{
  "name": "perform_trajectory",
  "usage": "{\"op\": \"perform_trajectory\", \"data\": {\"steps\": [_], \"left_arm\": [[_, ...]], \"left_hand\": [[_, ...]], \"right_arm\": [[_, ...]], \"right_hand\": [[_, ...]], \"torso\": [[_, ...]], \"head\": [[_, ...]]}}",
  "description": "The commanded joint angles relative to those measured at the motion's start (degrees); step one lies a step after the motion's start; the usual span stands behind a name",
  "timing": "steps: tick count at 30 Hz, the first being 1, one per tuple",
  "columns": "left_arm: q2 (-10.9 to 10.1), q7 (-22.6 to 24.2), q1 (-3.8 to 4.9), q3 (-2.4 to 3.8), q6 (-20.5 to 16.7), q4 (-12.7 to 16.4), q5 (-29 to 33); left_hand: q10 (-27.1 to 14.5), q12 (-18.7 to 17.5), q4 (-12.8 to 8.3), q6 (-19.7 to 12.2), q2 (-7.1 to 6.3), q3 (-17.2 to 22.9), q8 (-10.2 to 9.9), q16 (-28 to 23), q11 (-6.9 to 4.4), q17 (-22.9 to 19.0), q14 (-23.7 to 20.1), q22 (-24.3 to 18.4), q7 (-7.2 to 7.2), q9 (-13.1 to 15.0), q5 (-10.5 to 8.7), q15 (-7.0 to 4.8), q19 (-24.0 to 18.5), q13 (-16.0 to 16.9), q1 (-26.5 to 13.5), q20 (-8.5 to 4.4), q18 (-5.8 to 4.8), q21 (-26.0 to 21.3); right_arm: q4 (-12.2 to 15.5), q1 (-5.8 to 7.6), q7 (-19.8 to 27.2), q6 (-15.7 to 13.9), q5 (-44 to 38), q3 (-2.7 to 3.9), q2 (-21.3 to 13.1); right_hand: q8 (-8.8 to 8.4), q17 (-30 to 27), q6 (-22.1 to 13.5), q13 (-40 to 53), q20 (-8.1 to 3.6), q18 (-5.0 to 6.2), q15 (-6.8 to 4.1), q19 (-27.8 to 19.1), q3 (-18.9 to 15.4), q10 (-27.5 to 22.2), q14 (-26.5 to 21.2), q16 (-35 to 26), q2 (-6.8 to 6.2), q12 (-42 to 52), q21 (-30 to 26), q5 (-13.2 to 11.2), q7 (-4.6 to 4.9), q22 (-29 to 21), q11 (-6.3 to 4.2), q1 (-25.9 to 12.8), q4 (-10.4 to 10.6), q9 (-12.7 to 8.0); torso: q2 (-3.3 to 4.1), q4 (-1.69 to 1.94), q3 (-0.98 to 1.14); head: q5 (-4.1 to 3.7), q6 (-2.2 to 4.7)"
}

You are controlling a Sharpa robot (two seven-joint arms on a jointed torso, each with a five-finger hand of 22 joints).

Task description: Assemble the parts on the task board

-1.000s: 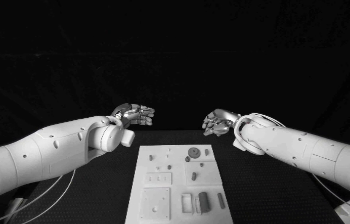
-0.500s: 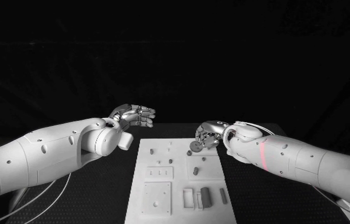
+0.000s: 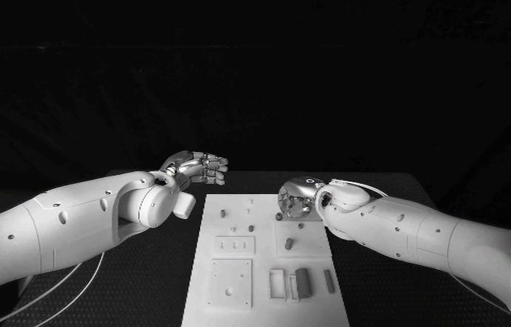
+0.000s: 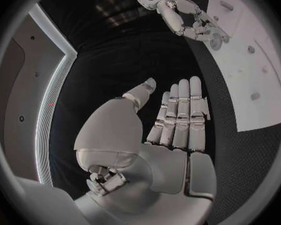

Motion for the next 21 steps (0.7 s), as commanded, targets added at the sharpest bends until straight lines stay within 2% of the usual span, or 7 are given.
{"op": "perform_trajectory", "data": {"steps": [1, 6, 7, 8, 11, 21], "left_arm": [[0.3, 0.8, 0.07, 0.06, 1.0, 0.0, -0.4], [0.3, 0.8, 0.08, 0.06, 1.0, 0.2, -0.4], [0.2, 0.8, 0.08, 0.06, 1.0, 0.3, -0.4], [0.1, 0.7, 0.08, 0.06, 1.0, 0.4, -0.4], [0.0, 0.8, 0.09, 0.07, 0.9, 0.6, -0.4], [0.1, 0.7, 0.09, 0.07, 1.1, 0.7, -0.4]], "left_hand": [[0.2, -0.4, -0.4, 0.0, -0.12, 0.1, -0.3, -0.3, 0.13, 0.1, 0.3, 0.1, 0.25, -0.1, 0.36, 0.09, 0.4, -0.1, -0.7, 0.17, 0.78, -0.3], [0.2, -0.5, -0.4, -0.1, -0.13, 0.2, -0.3, -0.3, 0.14, 0.2, 0.4, 0.1, 0.27, -0.1, 0.36, 0.09, 0.4, -0.1, -0.8, 0.17, 0.79, -0.3], [0.2, -0.5, -0.4, -0.1, -0.13, 0.2, -0.3, -0.4, 0.14, 0.2, 0.4, 0.1, 0.27, -0.1, 0.36, 0.09, 0.4, -0.1, -0.9, 0.17, 0.79, -0.3], [0.2, -0.5, -0.5, -0.1, -0.13, 0.2, -0.3, -0.4, 0.14, 0.2, 0.4, 0.1, 0.27, -0.1, 0.36, 0.09, 0.4, -0.1, -0.9, 0.17, 0.78, -0.3], [0.2, -0.5, -0.5, -0.1, -0.14, 0.2, -0.3, -0.4, 0.15, 0.3, 0.4, 0.1, 0.26, -0.1, 0.36, 0.09, 0.4, -0.1, -1.0, 0.17, 0.78, -0.4], [0.3, -0.7, -0.6, -0.1, -0.14, 0.4, -0.3, -0.6, 0.15, 0.4, 0.4, 0.2, 0.26, -0.2, 0.36, 0.09, 0.4, 0.0, -1.2, 0.18, 0.78, -0.4]], "right_arm": [[-0.5, 0.01, -1.6, -0.8, -2.9, 0.02, 0.7], [-1.0, 0.00, -2.2, -0.4, -3.5, 0.01, 0.9], [-1.2, -0.01, -2.2, -0.4, -3.5, 0.01, 0.9], [-1.3, -0.01, -2.2, -0.4, -3.5, 0.01, 1.0], [-1.8, -0.06, -2.5, -0.2, -3.8, 0.00, 1.2], [-2.3, -0.07, -3.3, -0.2, -4.5, 0.00, 1.4]], "right_hand": [[-0.40, 0.5, 0.0, 1.9, -0.41, 2.46, -0.51, 0.0, -0.2, 0.2, 0.2, 0.7, 0.00, 0.9, 0.9, 0.3, -0.59, 1.4, -0.24, -0.3, -0.1, -0.1], [-0.82, 1.5, 0.2, 7.8, -0.94, 2.46, -1.15, 0.3, -0.4, 1.1, 0.5, 2.4, 0.08, 4.8, 2.9, 0.2, -1.14, 1.4, -0.92, -0.3, -0.1, -0.1], [-1.11, 2.0, 0.2, 11.7, -1.18, 2.46, -1.01, 0.2, -0.5, -0.3, 0.4, 3.1, 0.12, 6.8, 3.8, 0.3, -1.56, 1.4, -0.97, -0.3, -0.1, -0.2], [-1.34, 2.5, 0.2, 15.1, -1.31, 2.46, -1.68, 0.3, -0.5, -0.7, 0.6, 3.9, 0.12, 8.8, 4.5, 0.3, -1.25, 1.4, -1.03, -0.3, -0.1, -0.2], [-1.95, 4.0, 0.1, 22.5, -1.75, 2.46, -1.52, 0.2, -0.5, -3.0, 0.2, 5.7, 0.12, 13.2, 6.3, 0.1, -1.39, 1.4, -1.39, -0.5, -0.1, -0.3], [-3.01, 6.8, -0.2, 33.6, -2.72, 2.46, -1.86, 0.5, -0.2, -3.7, 0.5, 9.7, 0.58, 20.3, 10.5, 0.2, -1.74, 1.4, -1.60, -0.9, -0.1, -0.6]], "torso": [[0.68, 0.34, -0.25], [1.16, 0.65, -0.40], [1.29, 0.75, -0.43], [1.37, 0.82, -0.45], [1.69, 1.01, -0.51], [2.45, 1.26, -0.71]], "head": [[-0.29, 0.06], [-0.53, 0.12], [-0.56, 0.13], [-0.54, 0.15], [-0.60, 0.29], [-0.75, 0.46]]}}
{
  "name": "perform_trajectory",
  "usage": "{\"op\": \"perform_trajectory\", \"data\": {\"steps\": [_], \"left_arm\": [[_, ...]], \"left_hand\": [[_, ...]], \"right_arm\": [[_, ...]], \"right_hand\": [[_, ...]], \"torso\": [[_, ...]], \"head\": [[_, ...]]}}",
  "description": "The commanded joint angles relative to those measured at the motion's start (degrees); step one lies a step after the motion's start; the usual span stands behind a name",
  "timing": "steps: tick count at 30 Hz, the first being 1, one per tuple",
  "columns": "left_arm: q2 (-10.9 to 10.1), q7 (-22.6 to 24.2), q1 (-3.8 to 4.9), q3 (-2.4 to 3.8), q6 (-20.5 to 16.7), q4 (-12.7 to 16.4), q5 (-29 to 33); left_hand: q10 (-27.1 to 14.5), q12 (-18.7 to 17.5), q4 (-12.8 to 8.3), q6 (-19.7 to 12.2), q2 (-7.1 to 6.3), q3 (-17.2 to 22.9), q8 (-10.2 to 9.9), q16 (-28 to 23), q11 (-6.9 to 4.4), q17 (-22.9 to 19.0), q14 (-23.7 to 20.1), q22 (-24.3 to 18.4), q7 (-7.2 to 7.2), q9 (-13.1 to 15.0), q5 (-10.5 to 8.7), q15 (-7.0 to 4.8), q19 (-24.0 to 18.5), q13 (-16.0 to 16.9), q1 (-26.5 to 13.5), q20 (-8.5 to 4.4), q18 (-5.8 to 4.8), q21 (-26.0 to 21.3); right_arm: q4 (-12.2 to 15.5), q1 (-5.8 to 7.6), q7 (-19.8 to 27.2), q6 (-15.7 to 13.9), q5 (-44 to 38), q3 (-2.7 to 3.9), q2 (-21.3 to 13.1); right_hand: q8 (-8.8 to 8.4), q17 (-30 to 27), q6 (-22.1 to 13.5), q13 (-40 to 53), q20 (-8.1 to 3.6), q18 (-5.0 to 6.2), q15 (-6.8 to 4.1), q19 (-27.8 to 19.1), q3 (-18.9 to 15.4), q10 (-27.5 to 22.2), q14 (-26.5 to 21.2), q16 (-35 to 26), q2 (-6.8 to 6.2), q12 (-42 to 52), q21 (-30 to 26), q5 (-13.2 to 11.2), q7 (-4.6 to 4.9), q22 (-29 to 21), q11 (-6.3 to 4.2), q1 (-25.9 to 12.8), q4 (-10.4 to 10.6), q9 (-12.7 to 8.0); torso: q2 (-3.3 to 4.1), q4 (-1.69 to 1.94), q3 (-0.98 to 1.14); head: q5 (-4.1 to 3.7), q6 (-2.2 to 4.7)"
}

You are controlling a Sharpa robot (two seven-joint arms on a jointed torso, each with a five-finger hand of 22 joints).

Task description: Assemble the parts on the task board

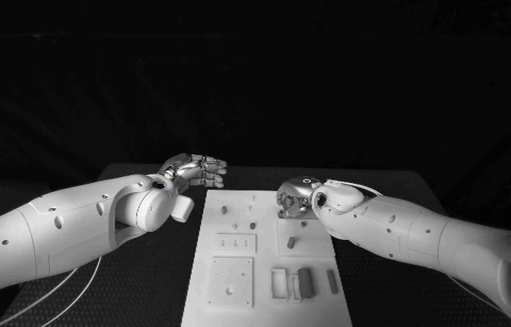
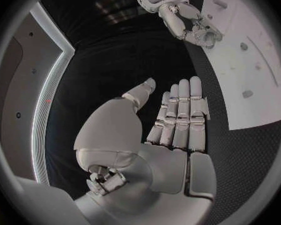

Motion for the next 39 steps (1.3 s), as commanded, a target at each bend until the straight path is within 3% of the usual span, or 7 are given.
{"op": "perform_trajectory", "data": {"steps": [1, 14, 28, 39], "left_arm": [[0.1, 0.7, 0.08, 0.07, 1.0, 0.2, -0.3], [0.5, 0.7, 0.08, 0.07, 1.1, -0.1, -0.3], [0.7, 0.6, 0.07, 0.06, 1.3, -0.4, -0.3], [0.6, 0.5, 0.07, 0.06, 1.5, -0.4, -0.3]], "left_hand": [[0.3, -0.2, -0.3, -0.1, 0.02, 0.1, -0.3, -0.4, 0.15, 0.1, 0.4, 0.1, 0.26, -0.1, 0.37, 0.09, 0.4, 0.0, -0.6, 0.18, 1.17, -0.2], [0.3, -0.4, -0.4, -0.1, 0.04, 0.2, -0.3, -0.6, 0.18, 0.3, 0.4, 0.1, 0.26, -0.1, 0.37, 0.10, 0.4, 0.0, -0.9, 0.19, 1.16, -0.3], [0.3, -0.6, -0.6, -0.2, 0.08, 0.4, -0.4, -0.9, 0.20, 0.5, 0.4, 0.2, 0.28, -0.2, 0.37, 0.10, 0.3, 0.0, -1.1, 0.19, 1.15, -0.4], [0.2, -0.7, -0.7, -0.3, 0.06, 0.5, -0.4, -1.1, 0.21, 0.6, 0.4, 0.2, 0.24, -0.3, 0.37, 0.11, 0.3, 0.0, -1.3, 0.21, 1.13, -0.4]], "right_arm": [[-0.2, -0.02, -0.8, 0.1, -1.2, 0.00, 0.2], [-0.1, -0.12, -0.6, 1.2, -1.2, -0.05, 0.3], [-0.2, -0.12, -0.7, 2.1, -1.9, -0.06, 0.1], [-0.3, -0.13, -0.3, 1.7, -2.0, -0.08, 0.2]], "right_hand": [[-0.32, 0.6, 0.0, 2.2, -0.53, 2.64, -0.48, -0.1, 0.2, -0.7, -0.1, 0.8, 0.22, 1.4, 0.9, 0.3, -0.37, 1.4, 0.08, -0.6, -0.1, -0.1], [-0.11, 1.5, 1.0, 5.6, -0.81, 2.64, -0.57, -0.5, 0.7, -1.4, -0.3, 1.9, 0.72, 2.6, 2.5, 0.3, -0.55, 1.3, -0.12, -1.3, 0.0, 0.1], [0.27, 1.9, 2.0, 6.8, -1.01, 2.64, -0.89, -0.7, 1.1, -1.2, -0.3, 2.4, 1.10, 2.9, 3.4, 0.3, -0.90, 1.3, -0.46, -1.4, -0.1, 0.3], [0.21, 2.1, 2.1, 7.3, -1.07, 2.64, -0.89, -0.7, 1.2, -1.0, -0.3, 2.7, 1.14, 3.0, 3.7, 0.3, -0.92, 1.3, -0.47, -1.5, 0.0, 0.3]], "torso": [[0.44, 0.14, -0.14], [1.09, 0.25, -0.40], [1.23, 0.23, -0.28], [1.38, 0.32, -0.31]], "head": [[-0.11, -0.01], [-0.10, -0.22], [-0.16, -0.30], [-0.17, -0.29]]}}
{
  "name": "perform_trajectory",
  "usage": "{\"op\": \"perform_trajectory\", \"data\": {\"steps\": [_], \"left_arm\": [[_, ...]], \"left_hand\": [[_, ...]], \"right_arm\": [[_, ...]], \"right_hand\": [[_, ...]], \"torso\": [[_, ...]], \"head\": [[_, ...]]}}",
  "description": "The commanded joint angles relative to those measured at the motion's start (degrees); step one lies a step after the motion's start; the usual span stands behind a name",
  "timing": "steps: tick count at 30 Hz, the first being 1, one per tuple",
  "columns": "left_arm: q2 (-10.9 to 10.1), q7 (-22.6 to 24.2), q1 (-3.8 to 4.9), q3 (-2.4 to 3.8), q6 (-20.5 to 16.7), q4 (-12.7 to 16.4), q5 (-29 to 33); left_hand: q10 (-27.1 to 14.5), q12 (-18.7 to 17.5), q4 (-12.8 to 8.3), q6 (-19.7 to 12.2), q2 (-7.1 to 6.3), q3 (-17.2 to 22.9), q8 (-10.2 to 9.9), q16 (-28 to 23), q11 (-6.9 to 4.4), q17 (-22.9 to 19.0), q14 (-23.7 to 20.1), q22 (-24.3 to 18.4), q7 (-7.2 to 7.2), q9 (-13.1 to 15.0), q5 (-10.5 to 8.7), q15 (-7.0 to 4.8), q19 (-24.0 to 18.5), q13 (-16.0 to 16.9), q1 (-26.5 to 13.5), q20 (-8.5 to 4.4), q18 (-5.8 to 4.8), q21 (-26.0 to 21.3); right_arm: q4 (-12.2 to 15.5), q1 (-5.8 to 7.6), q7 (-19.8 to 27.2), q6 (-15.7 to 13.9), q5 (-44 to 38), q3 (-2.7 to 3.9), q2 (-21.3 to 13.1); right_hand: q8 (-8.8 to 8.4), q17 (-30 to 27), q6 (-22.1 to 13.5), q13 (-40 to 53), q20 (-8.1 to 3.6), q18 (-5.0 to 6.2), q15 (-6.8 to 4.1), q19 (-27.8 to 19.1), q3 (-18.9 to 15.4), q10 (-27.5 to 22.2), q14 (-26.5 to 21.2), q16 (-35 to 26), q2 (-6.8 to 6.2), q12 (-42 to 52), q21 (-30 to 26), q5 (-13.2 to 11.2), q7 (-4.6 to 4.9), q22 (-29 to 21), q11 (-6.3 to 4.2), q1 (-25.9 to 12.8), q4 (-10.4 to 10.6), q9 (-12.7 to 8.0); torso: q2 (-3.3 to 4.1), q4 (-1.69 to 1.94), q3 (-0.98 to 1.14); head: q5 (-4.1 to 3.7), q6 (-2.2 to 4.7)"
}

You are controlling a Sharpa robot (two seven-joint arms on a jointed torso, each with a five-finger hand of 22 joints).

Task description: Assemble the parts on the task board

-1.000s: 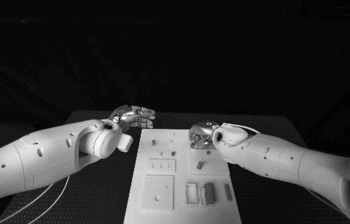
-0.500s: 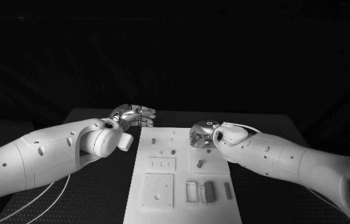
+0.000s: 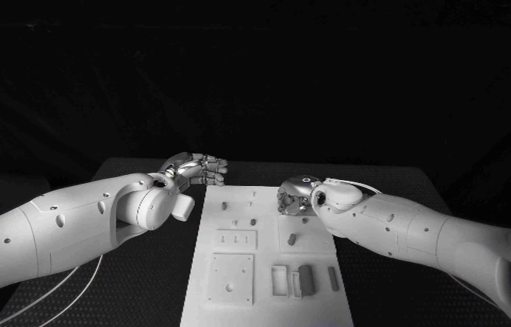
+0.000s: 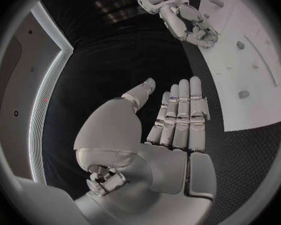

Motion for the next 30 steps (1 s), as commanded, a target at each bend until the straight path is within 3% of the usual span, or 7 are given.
{"op": "perform_trajectory", "data": {"steps": [1, 11, 16, 30], "left_arm": [[0.1, 0.5, 0.07, 0.05, 1.0, 0.0, -0.3], [0.1, 0.6, 0.07, 0.05, 1.0, 0.0, -0.3], [0.1, 0.6, 0.07, 0.05, 0.9, -0.1, -0.3], [0.3, 0.6, 0.07, 0.05, 0.9, -0.3, -0.3]], "left_hand": [[0.2, -0.3, -0.3, -0.3, -0.09, 0.1, -0.1, -0.3, 0.21, 0.1, 0.4, 0.1, 0.24, -0.1, 0.38, 0.11, 0.3, 0.0, -0.6, 0.20, 0.65, -0.2], [0.2, -0.4, -0.4, -0.3, -0.10, 0.2, -0.1, -0.4, 0.21, 0.2, 0.5, 0.1, 0.26, -0.1, 0.38, 0.12, 0.3, 0.0, -0.7, 0.20, 0.64, -0.3], [0.2, -0.4, -0.4, -0.3, -0.09, 0.2, -0.1, -0.4, 0.21, 0.2, 0.5, 0.1, 0.27, -0.1, 0.38, 0.12, 0.3, 0.0, -0.8, 0.20, 0.64, -0.3], [0.3, -0.5, -0.5, -0.4, -0.10, 0.3, -0.2, -0.6, 0.21, 0.4, 0.5, 0.2, 0.27, -0.2, 0.38, 0.12, 0.3, 0.0, -0.9, 0.20, 0.64, -0.3]], "right_arm": [[0.2, -0.15, 0.2, 0.5, -0.8, -0.10, 0.1], [0.3, -0.15, -0.3, -0.9, -1.2, -0.10, 0.0], [0.6, -0.15, -0.4, -3.2, -1.2, -0.09, 0.1], [0.5, -0.10, -2.1, -8.1, -2.0, -0.05, 1.1]], "right_hand": [[0.11, 0.1, 0.5, 0.2, -0.50, 3.08, -0.32, 0.1, 0.4, 0.1, 0.0, 0.3, 0.20, 0.3, 0.3, 0.3, -0.11, 1.3, -0.17, -0.5, 0.1, 0.1], [1.52, 0.7, 3.4, 1.4, -0.60, 3.08, -0.90, 0.0, 0.8, 0.7, 0.0, 1.1, 1.26, 0.5, 1.4, 0.3, -0.85, 1.3, -0.83, -1.0, 0.1, 0.7], [2.37, 1.0, 5.4, 1.9, -0.64, 3.08, -1.35, -0.1, 1.2, 1.0, -0.1, 1.5, 2.24, 0.5, 1.9, 0.3, -1.38, 1.3, -1.32, -1.4, 0.1, 1.1], [2.78, 1.5, 7.1, 2.4, -0.75, 3.08, -1.72, -0.2, 1.9, 1.9, -0.1, 2.2, 2.21, 0.2, 2.8, 0.3, -1.84, 1.3, -1.73, -1.5, 0.1, 1.2]], "torso": [[0.08, 0.02, 0.01], [0.12, -0.07, -0.02], [0.17, -0.05, 0.03], [0.21, 0.03, -0.03]], "head": [[0.05, -0.03], [0.14, 0.06], [0.15, 0.10], [0.15, 0.60]]}}
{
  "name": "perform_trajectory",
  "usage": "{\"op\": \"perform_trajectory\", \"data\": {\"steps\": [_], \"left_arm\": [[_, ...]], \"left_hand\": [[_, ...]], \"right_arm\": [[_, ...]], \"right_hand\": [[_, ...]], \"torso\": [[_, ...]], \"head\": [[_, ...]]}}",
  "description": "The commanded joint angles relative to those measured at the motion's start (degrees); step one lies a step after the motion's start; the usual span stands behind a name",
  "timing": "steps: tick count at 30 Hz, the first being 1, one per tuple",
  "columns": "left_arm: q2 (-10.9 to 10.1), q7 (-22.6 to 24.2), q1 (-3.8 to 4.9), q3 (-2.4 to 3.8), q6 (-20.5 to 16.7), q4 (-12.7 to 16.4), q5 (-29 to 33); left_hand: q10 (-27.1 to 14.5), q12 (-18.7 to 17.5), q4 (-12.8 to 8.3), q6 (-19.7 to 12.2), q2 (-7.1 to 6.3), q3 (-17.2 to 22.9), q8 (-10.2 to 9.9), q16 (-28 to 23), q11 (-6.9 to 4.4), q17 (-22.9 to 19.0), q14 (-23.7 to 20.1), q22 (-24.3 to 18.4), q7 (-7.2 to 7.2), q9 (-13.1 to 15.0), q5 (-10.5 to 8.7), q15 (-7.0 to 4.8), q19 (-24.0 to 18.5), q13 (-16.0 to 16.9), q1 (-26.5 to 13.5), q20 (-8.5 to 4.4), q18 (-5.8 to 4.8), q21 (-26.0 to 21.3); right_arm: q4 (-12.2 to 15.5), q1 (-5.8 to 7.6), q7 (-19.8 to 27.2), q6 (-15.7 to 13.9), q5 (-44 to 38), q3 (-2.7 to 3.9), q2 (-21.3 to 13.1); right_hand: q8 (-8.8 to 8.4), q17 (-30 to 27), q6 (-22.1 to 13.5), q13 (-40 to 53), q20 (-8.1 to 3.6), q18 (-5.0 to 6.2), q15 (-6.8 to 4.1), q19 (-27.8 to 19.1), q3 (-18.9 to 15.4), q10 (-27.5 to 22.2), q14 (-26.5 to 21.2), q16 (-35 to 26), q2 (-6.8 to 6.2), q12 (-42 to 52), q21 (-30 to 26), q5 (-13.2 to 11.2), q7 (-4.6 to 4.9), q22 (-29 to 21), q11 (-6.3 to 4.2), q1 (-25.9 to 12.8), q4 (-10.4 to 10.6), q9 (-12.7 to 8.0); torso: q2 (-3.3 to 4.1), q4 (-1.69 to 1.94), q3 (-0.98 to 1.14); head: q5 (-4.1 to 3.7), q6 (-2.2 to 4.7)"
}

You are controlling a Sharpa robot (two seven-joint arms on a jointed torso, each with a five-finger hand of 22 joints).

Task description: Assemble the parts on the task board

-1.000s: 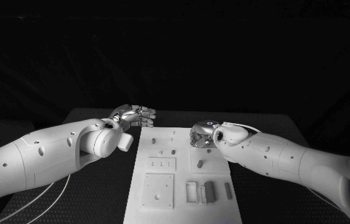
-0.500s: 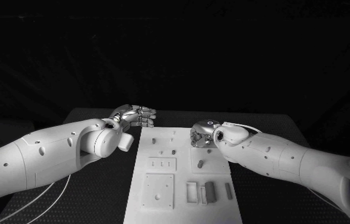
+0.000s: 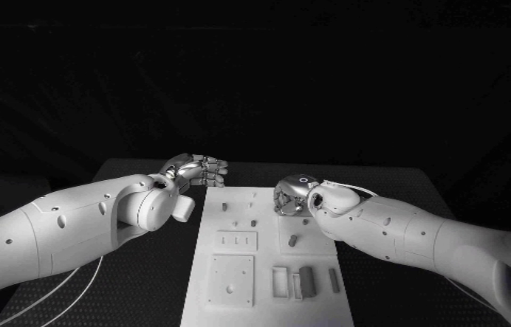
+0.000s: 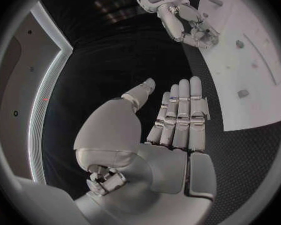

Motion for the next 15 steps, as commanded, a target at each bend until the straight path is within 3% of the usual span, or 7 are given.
{"op": "perform_trajectory", "data": {"steps": [1, 15], "left_arm": [[0.2, 0.6, 0.06, 0.05, 0.8, 0.0, -0.3], [0.6, 0.7, 0.08, 0.06, 0.6, -0.2, -0.3]], "left_hand": [[0.3, -0.3, -0.3, -0.2, 0.13, 0.1, -0.1, -0.3, 0.21, 0.1, 0.3, 0.1, 0.06, -0.1, 0.38, -0.08, 0.3, 0.0, -0.7, 0.20, 1.11, -0.3], [0.3, -0.4, -0.4, -0.2, 0.12, 0.2, -0.1, -0.5, 0.22, 0.2, 0.3, 0.1, 0.09, -0.1, 0.38, -0.07, 0.3, 0.1, -0.8, 0.20, 1.11, -0.4]], "right_arm": [[-0.1, 0.04, -1.2, -3.5, -1.1, 0.02, 0.3], [-2.6, 0.15, -2.1, -8.6, -1.0, 0.03, 4.0]], "right_hand": [[0.16, 0.1, 0.9, 0.1, -0.23, 3.54, -0.49, -0.2, 0.3, 0.3, 0.1, 0.2, 0.31, -0.2, 0.3, 0.3, 0.42, 1.3, -0.19, 0.1, -0.1, -0.1], [0.05, 0.2, 1.0, 0.2, -0.26, 3.54, -0.51, -0.2, 0.7, 0.5, 0.1, 0.4, 0.19, -0.4, 0.5, 0.3, 0.39, 1.3, -0.22, 0.2, -0.1, -0.2]], "torso": [[0.00, 0.08, -0.04], [0.09, 0.00, -0.06]], "head": [[-0.03, 0.21], [0.16, 1.25]]}}
